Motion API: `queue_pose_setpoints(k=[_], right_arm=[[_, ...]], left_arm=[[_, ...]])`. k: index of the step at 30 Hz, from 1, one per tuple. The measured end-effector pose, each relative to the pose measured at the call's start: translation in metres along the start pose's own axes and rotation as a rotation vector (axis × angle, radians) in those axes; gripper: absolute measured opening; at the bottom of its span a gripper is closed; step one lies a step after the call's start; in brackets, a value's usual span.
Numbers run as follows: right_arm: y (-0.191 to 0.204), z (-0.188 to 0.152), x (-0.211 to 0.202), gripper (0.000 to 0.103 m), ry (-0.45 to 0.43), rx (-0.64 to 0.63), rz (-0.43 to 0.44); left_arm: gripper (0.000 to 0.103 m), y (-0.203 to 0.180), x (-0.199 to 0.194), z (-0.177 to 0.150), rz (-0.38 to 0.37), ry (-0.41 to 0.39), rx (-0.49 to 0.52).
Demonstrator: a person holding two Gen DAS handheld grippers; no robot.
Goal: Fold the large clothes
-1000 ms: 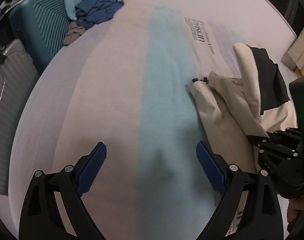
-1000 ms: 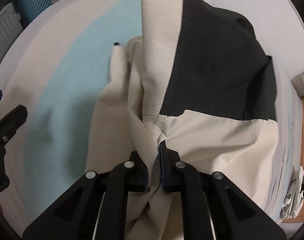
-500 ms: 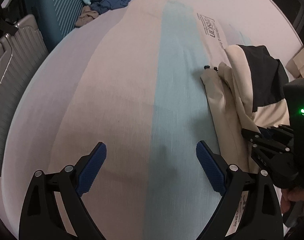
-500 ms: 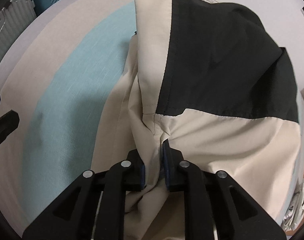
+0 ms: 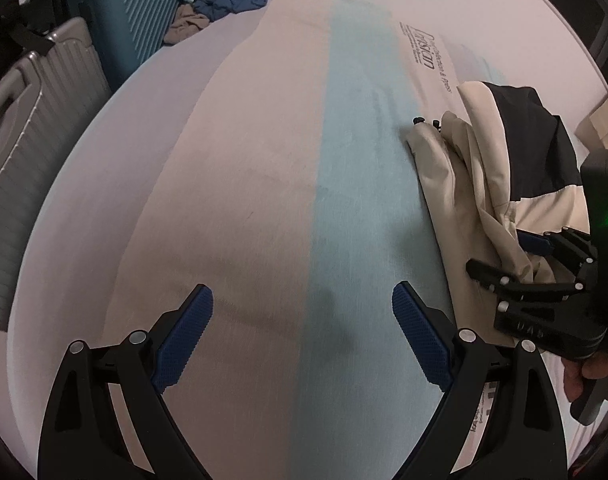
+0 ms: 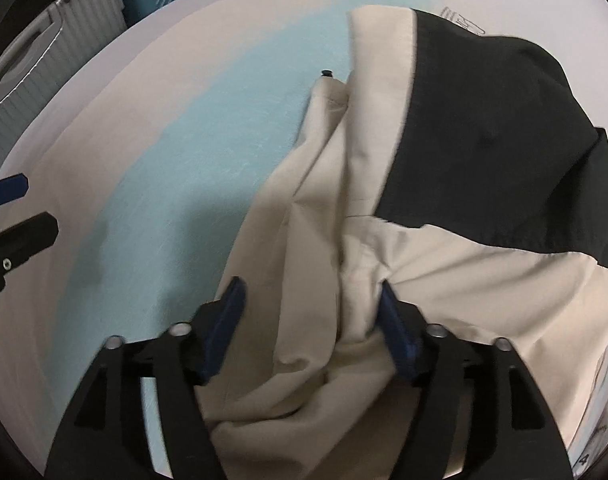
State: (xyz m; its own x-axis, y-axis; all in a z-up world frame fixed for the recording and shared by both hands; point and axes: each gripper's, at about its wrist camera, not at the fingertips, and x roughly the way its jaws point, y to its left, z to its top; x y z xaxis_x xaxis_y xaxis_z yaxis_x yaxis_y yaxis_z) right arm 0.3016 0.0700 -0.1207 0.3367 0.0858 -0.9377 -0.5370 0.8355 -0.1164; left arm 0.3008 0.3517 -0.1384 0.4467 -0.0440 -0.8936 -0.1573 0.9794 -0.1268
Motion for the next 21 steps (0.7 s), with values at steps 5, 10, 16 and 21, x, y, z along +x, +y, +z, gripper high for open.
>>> queue_pose_setpoints(k=[5,10,16,21], right_arm=[[-0.013,-0.006,-0.012,0.087,0.019,0.038,0.125],[-0.035,-0.012,-0.066,0.087,-0.04,0.029,0.209],[-0.095,-0.044,-0.13,0.087,-0.159,0.096,0.234],[-0.183,-0.064,-0.14,0.087,-0.155,0.196,0.197]], left_arm=[[0.09,-0.003,-0.014,-0.004,0.007,0.006,-0.002],[0.091,-0.013,-0.027,-0.004,0.01,-0.007,0.007],[0.091,-0.045,-0.025,0.01,-0.026,-0.006,0.027],[0.093,-0.086,-0.017,0.031,-0.095,-0.003,0.077]])
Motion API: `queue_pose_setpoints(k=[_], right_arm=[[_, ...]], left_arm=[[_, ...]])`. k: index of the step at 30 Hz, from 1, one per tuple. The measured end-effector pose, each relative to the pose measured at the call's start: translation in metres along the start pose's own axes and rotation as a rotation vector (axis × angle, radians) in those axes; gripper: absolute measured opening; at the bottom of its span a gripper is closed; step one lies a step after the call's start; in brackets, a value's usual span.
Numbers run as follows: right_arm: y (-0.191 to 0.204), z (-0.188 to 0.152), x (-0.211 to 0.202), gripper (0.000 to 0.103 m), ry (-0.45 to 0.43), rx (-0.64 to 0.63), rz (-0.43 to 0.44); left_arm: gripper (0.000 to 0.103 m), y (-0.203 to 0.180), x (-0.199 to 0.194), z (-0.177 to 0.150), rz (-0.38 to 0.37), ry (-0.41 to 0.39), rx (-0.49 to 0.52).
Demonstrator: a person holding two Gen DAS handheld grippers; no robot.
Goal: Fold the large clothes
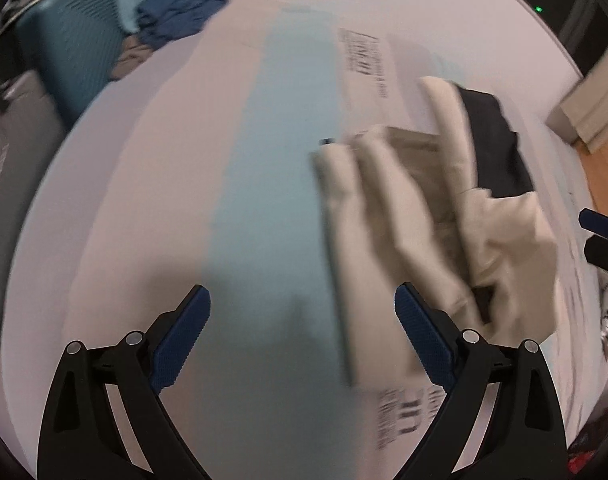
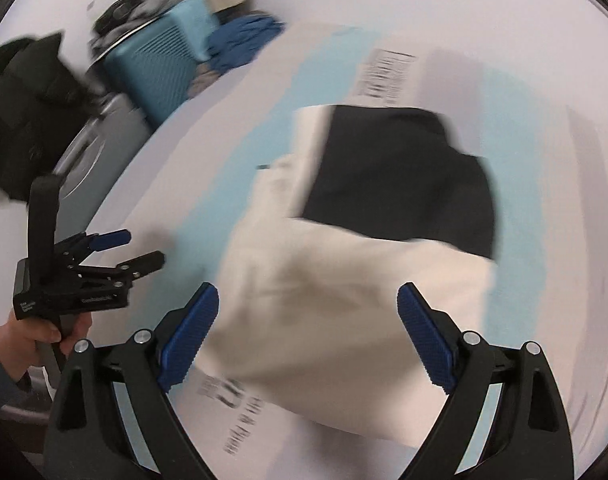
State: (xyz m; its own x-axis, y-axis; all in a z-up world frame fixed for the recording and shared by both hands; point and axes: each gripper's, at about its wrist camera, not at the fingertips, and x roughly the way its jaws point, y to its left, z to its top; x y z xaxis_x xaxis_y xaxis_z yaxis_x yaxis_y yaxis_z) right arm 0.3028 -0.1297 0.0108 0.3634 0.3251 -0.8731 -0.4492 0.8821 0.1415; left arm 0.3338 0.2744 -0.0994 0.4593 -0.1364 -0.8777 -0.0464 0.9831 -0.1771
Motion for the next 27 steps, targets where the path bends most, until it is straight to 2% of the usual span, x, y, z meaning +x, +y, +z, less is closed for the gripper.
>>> queue_pose_setpoints(k=[3,8,12,15,18,22,27], right_arm=[[-0.047,-0.002,0.007,0.087,0.052,0.043,-0.058],[-0.11,-0.015,0.035,0.087,0.159,0.112,-0.035],[-0.146,-0.017,0.066,0.087,0.22,0.156,0.096],[-0.155,-0.018,0.09,0.087,0.254,0.166,0.191],[-0.158,-0.02,0.11,0.087,0.278,0.178,0.253],[-0.161,-0.023,0.119,0.09,0.278,0.208,0.299],[-0.158,-0.024,0.126,0.096,0.28,0.213,0.309]], left_arm=[[0.093,-0.02,0.014,0.013,-0.049,0.032,0.001],[0.096,-0.044,0.033,0.028,-0.079,0.043,0.015],[0.097,-0.038,0.06,0.035,-0.114,0.089,-0.001],[0.097,-0.031,0.077,0.034,-0.139,0.117,0.006],[0.097,-0.028,0.089,0.033,-0.2,0.14,0.023],[0.097,-0.025,0.108,0.029,-0.234,0.186,0.037],[0.097,-0.016,0.134,0.026,-0.253,0.239,-0.005]])
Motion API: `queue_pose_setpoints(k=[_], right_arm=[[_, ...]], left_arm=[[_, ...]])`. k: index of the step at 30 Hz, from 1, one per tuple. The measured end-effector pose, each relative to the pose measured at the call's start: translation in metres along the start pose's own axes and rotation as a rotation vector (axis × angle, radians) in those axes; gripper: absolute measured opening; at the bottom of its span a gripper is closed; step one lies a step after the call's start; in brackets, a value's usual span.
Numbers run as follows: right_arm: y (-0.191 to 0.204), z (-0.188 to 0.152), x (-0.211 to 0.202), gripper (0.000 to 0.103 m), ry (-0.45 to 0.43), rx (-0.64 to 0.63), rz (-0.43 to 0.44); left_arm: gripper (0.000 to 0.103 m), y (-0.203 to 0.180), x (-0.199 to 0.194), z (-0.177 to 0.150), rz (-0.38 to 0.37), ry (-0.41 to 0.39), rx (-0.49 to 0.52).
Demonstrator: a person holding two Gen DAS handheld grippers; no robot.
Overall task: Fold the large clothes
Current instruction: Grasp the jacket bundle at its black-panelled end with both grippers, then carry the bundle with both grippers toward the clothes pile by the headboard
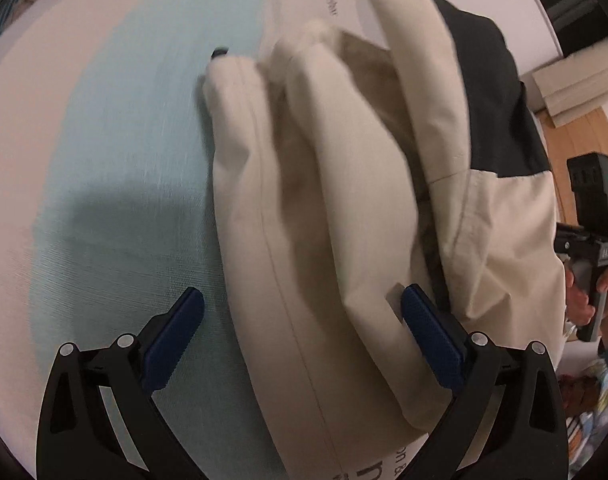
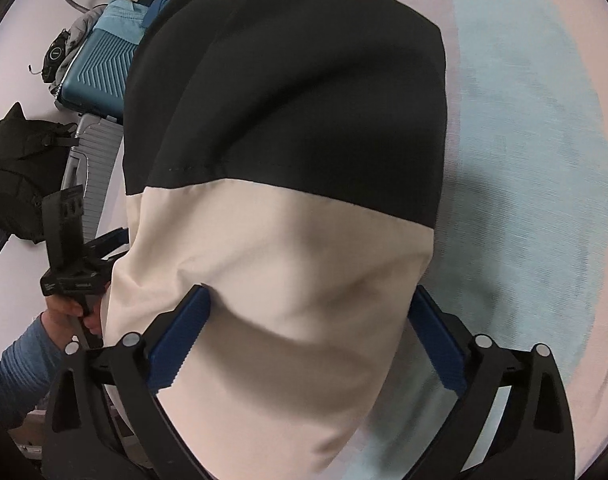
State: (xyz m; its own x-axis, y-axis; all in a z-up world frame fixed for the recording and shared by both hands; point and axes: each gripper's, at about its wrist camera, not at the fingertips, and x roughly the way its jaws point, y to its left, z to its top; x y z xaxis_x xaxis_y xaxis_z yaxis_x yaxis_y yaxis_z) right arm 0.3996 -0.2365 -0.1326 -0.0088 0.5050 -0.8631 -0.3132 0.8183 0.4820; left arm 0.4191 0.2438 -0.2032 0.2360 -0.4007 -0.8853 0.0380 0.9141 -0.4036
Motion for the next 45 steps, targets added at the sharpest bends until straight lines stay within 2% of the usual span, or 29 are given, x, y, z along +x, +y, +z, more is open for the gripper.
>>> queue_pose_setpoints(k=[5,8,12,17,22,25,27,29,32,36,39,45], right_arm=[[0.003,0.008,0.018,0.097,0.024,0.016,0.029],[-0.008,0.011,0.031,0.097,0.051,0.061,0.085],[0.002,0.013,0.033,0.097,0.039,0.072,0.074],[0.025,0.013,0.034,0.097,0.013,0.037,0.023],[0.025,0.012,0.038,0.095,-0.012,0.058,-0.003],[0.026,0.011,0.034,0.087,-0.024,0.063,-0.025],[0.028,0.01,0.029,0.077,-0.027,0.055,-0.032],[0.03,0.01,0.025,0.072,-0.03,0.059,-0.027],[0.03,0.011,0.027,0.073,-0.028,0.063,-0.034],[0.029,0.011,0.032,0.076,-0.031,0.093,-0.042],[0.034,0.01,0.036,0.077,-0.046,0.089,-0.056],[0.032,0.006,0.034,0.077,-0.062,0.104,-0.081]], left_arm=[[0.097,0.003,0.008,0.005,-0.057,0.005,0.004],[0.097,0.002,0.019,0.012,-0.083,0.024,0.004],[0.097,-0.002,0.027,0.018,-0.11,0.032,0.015],[0.097,-0.016,0.036,0.019,-0.077,0.036,0.057],[0.097,-0.03,0.043,0.021,-0.023,0.049,0.051],[0.097,-0.038,0.045,0.019,0.049,0.062,0.037],[0.098,-0.046,0.049,0.02,0.08,0.07,0.037],[0.097,-0.052,0.053,0.023,0.092,0.074,0.027],[0.089,-0.065,0.059,0.028,0.091,0.055,0.026],[0.067,-0.072,0.059,0.025,0.073,0.041,0.021],[0.046,-0.084,0.061,0.022,0.048,0.051,0.023],[0.036,-0.117,0.064,0.03,0.101,0.045,0.042]])
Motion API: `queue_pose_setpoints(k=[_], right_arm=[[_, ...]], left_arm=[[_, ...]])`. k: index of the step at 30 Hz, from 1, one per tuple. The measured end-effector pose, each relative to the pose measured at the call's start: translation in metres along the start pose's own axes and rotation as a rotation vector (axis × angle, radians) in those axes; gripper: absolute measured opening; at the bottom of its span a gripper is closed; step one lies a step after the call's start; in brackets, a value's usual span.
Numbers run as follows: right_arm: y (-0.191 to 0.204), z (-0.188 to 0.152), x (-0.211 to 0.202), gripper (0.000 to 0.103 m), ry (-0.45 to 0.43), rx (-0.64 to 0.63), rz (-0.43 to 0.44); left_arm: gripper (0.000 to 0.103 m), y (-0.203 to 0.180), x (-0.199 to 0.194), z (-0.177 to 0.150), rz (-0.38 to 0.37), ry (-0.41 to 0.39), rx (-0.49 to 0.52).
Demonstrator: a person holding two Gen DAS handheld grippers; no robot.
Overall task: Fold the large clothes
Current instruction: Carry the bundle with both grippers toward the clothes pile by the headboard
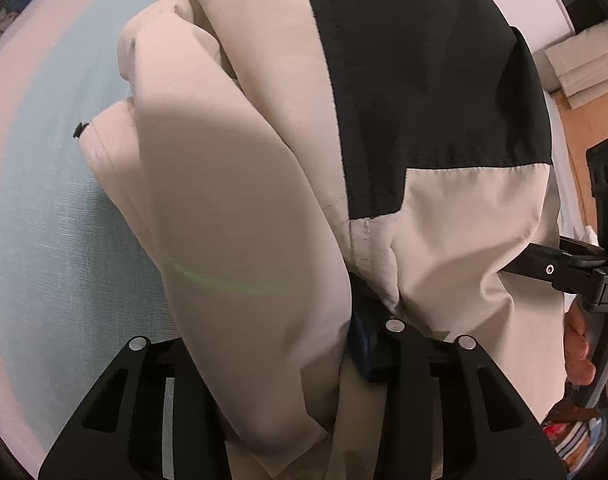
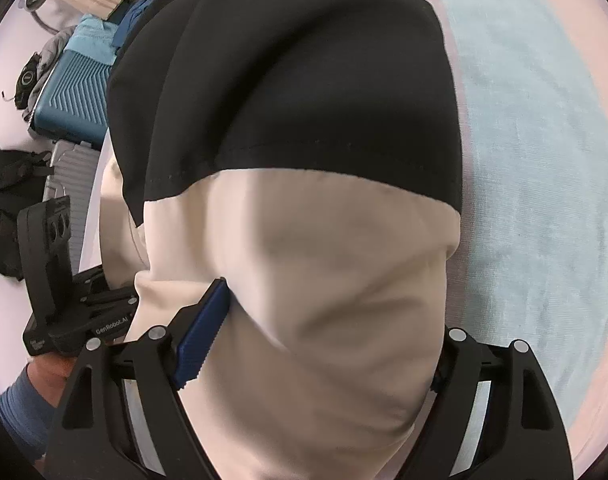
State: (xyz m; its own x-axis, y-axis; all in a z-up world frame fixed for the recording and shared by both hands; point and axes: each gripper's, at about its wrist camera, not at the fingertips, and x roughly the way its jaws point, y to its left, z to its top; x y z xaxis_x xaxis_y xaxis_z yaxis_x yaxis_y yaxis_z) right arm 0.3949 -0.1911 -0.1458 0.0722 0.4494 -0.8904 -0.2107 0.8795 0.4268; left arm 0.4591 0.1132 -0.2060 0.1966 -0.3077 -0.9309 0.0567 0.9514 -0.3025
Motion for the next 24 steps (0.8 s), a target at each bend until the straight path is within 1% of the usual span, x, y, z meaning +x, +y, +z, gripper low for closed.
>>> queue_pose_setpoints(k=[1,3,4,6,7,9,13,15,16,18,24], right_arm=[[0.001,-0.001,-0.002,0.077,-0.012,-0.007,-0.011],[0.008,-0.003,-0.005,0.069,-0.027,-0.031,-0.019],[0.009,-0.004,-0.008,0.066,-0.035,-0.036,-0.014],[0.012,-0.007,-0.011,0.056,-0.051,-0.027,0.001],[0.013,-0.009,-0.014,0.054,-0.056,-0.032,0.006],[0.013,-0.01,-0.018,0.048,-0.068,-0.026,0.021],[0.016,-0.014,-0.027,0.044,-0.098,-0.046,0.038],[0.016,-0.016,-0.033,0.042,-0.11,-0.06,0.05],[0.017,-0.018,-0.036,0.041,-0.117,-0.065,0.059],[0.019,-0.023,-0.042,0.041,-0.133,-0.083,0.063],[0.016,-0.038,-0.065,0.04,-0.175,-0.083,0.08]], left_arm=[[0.033,-0.005,0.001,0.003,0.011,-0.004,0.004],[0.031,-0.019,-0.006,-0.002,0.026,-0.014,0.012],[0.028,-0.024,-0.008,-0.004,0.041,-0.025,0.027],[0.024,-0.042,-0.012,0.0,0.063,-0.044,0.034],[0.023,-0.058,-0.019,-0.006,0.074,-0.051,0.04],[0.021,-0.072,-0.019,-0.008,0.096,-0.064,0.055],[0.019,-0.085,-0.027,-0.018,0.122,-0.077,0.062],[0.019,-0.095,-0.027,-0.024,0.151,-0.082,0.081],[0.019,-0.103,-0.03,-0.026,0.164,-0.088,0.092],[0.019,-0.109,-0.039,-0.029,0.165,-0.09,0.096],[0.018,-0.14,-0.054,-0.04,0.207,-0.124,0.148]])
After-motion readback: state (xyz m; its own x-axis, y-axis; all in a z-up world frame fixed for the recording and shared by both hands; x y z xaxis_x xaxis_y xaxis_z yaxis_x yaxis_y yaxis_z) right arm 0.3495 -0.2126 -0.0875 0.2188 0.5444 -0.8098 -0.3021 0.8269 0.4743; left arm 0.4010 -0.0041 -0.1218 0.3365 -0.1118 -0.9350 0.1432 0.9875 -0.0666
